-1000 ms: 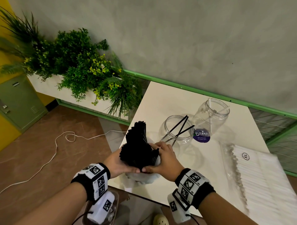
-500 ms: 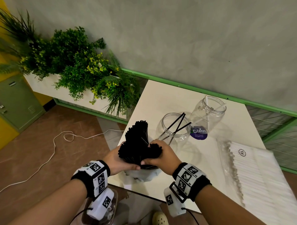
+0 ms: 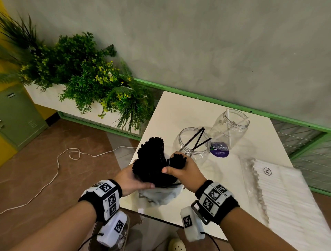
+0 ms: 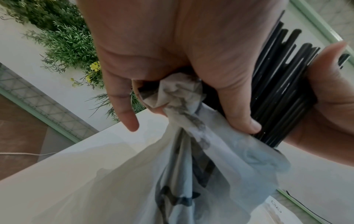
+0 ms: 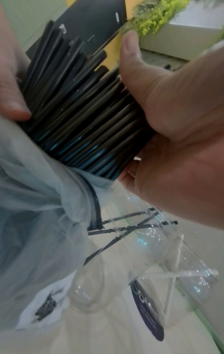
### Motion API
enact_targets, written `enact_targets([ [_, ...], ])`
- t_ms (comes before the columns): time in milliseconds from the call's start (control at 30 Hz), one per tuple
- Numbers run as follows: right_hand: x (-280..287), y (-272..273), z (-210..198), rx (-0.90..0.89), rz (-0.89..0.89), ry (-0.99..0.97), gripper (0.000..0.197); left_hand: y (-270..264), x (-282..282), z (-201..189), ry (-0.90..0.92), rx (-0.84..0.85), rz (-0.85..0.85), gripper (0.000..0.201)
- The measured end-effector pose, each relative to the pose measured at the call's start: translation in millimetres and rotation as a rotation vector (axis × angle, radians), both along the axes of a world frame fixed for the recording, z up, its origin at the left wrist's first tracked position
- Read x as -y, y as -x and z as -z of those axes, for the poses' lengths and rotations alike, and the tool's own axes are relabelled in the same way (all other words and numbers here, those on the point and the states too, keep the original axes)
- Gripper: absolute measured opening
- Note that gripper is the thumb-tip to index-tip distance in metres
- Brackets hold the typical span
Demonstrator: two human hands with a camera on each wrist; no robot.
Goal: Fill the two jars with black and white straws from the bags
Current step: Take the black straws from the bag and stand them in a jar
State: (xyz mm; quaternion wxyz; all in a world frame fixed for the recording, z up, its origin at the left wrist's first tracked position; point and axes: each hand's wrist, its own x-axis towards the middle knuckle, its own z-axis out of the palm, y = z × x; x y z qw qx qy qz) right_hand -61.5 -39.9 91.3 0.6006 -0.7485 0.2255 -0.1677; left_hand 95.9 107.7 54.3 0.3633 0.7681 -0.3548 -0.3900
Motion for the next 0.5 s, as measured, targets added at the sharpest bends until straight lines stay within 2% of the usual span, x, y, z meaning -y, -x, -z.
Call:
enact_targets([
  [133, -1.9, -4.1, -6.8, 0.045, 0.047, -0.01, 0.058, -1.3, -0.3, -0.6, 0.023, -0.038, -0.01, 0.081],
  [233, -0.6, -7.0, -9.8, 0.052, 0.104, -0.013, 0.064, -0.4, 0.1, -1.4, 0.04, -0.061, -0.005, 0.086],
  [400, 1.5, -9.6, -19.8, 0.16, 0.216, -0.084, 0.048, -0.1, 0.1, -0.5, 0.031, -0.052, -0.024, 0.087],
  [500, 7.0, -10.6, -20.9, 0.153, 0.252, -0.069, 0.044, 0.4, 0.5, -2.8, 0.022, -0.049, -0.025, 0.087],
])
